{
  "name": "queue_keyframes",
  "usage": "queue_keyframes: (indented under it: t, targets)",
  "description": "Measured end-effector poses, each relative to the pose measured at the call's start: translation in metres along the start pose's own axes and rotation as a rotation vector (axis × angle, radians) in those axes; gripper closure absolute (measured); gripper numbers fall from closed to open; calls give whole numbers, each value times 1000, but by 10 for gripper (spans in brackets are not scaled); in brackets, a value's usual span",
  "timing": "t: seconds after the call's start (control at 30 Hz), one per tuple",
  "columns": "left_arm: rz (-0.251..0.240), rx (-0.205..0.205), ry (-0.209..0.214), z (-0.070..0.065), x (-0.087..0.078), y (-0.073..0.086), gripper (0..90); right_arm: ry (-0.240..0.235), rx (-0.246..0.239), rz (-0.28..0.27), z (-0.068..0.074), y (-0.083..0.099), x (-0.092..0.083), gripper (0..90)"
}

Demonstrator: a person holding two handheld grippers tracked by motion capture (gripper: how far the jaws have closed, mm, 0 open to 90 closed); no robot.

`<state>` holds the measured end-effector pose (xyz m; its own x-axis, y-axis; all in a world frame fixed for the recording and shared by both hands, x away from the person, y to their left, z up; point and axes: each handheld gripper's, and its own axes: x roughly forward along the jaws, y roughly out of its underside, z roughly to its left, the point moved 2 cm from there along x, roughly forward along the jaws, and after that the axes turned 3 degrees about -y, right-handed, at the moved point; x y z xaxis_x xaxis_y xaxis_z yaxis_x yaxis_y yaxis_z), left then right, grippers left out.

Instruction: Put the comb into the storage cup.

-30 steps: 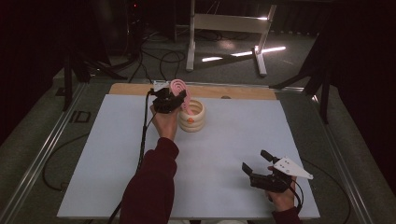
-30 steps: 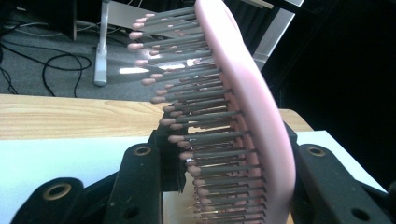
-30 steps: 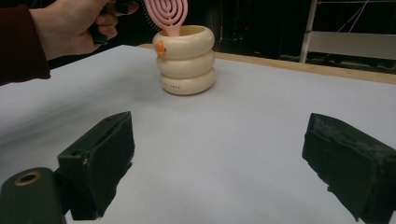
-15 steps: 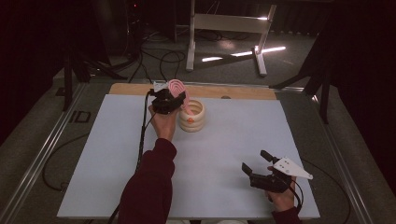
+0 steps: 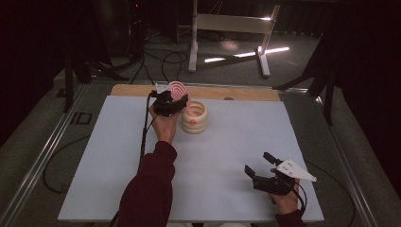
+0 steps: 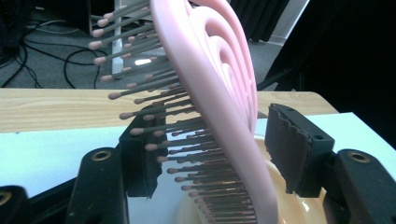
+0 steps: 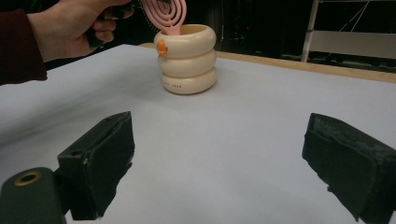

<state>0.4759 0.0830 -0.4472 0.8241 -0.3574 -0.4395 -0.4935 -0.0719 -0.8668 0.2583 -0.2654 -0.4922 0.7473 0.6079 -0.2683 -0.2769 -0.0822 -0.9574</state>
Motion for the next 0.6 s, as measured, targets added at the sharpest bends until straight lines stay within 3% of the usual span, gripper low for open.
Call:
queue_keyframes:
  t: [0.6]
  targets:
    - [-2, 46, -29, 3, -5, -2, 157, -2, -2, 1, 0, 1, 1, 90]
